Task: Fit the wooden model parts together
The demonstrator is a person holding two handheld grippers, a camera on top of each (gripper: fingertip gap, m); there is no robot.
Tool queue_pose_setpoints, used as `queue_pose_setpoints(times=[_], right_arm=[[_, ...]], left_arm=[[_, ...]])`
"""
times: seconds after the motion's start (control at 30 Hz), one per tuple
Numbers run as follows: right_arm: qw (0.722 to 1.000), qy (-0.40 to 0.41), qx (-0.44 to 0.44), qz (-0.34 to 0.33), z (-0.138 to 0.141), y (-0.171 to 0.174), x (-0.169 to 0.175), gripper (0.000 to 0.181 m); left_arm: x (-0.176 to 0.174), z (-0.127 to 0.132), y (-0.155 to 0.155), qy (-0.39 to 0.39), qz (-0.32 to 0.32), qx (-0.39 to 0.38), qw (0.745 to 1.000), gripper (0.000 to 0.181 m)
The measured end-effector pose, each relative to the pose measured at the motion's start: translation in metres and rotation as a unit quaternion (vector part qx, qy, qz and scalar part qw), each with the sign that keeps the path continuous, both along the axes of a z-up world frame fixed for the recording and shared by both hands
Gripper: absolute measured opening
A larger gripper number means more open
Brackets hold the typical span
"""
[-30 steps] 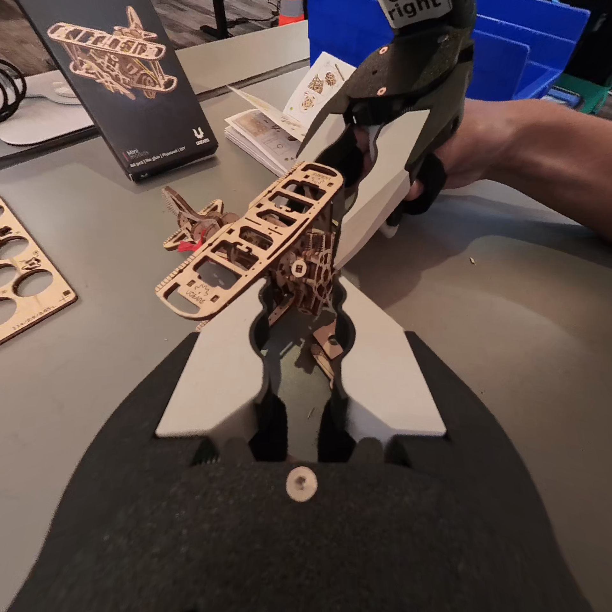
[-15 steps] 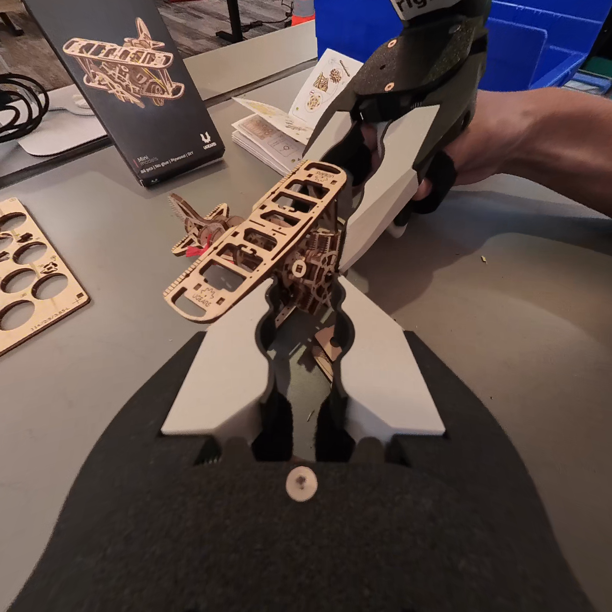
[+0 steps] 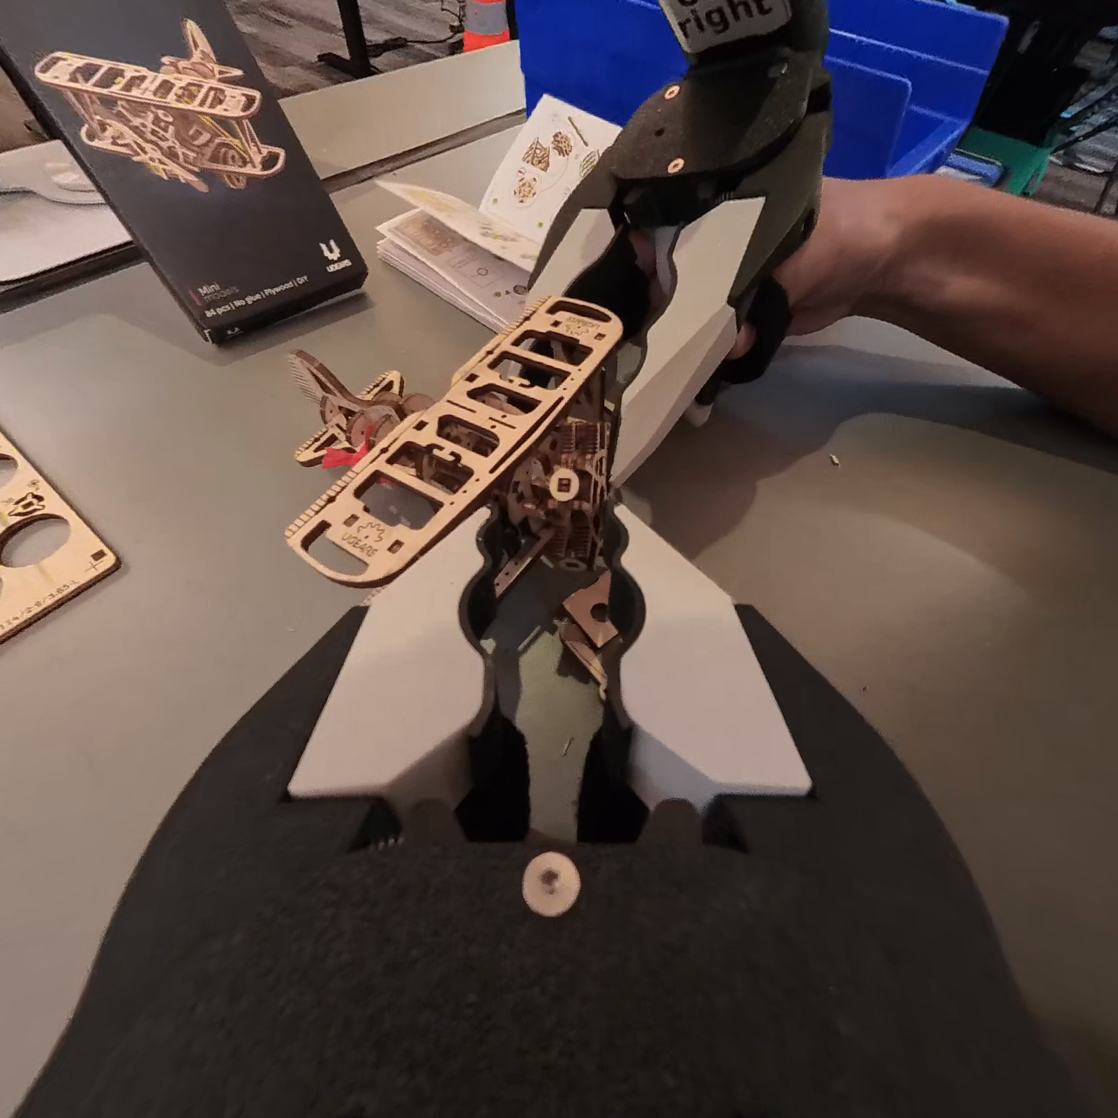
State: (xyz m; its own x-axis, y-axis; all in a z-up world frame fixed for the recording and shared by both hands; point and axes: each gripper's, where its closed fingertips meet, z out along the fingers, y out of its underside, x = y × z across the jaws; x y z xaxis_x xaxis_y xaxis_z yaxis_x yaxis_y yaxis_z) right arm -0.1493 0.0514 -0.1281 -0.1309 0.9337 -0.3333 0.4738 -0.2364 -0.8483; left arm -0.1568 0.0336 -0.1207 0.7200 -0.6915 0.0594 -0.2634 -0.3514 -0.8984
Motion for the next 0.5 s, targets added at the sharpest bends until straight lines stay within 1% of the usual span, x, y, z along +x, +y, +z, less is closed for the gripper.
queue_pose_setpoints(times=[0.13,0.37,0.5], right_arm=[[1.0,0.003,-0.006,-0.002,0.001,-0.001,0.001,0.051],[1.0,0.006,0.017,-0.018,0.001,-0.009,0.002,0.054],[1.0,0.005,0.0,-0.012,0.001,-0.01,0.004,0.054]], left_arm=[[0.001,0.001,-0.001,0.006,-0.004,0.01,1.0,0.029],[0.003,0.002,-0.007,0.017,-0.014,0.028,0.999,0.025],[0.004,0.003,-0.008,0.017,-0.015,0.031,0.999,0.025]])
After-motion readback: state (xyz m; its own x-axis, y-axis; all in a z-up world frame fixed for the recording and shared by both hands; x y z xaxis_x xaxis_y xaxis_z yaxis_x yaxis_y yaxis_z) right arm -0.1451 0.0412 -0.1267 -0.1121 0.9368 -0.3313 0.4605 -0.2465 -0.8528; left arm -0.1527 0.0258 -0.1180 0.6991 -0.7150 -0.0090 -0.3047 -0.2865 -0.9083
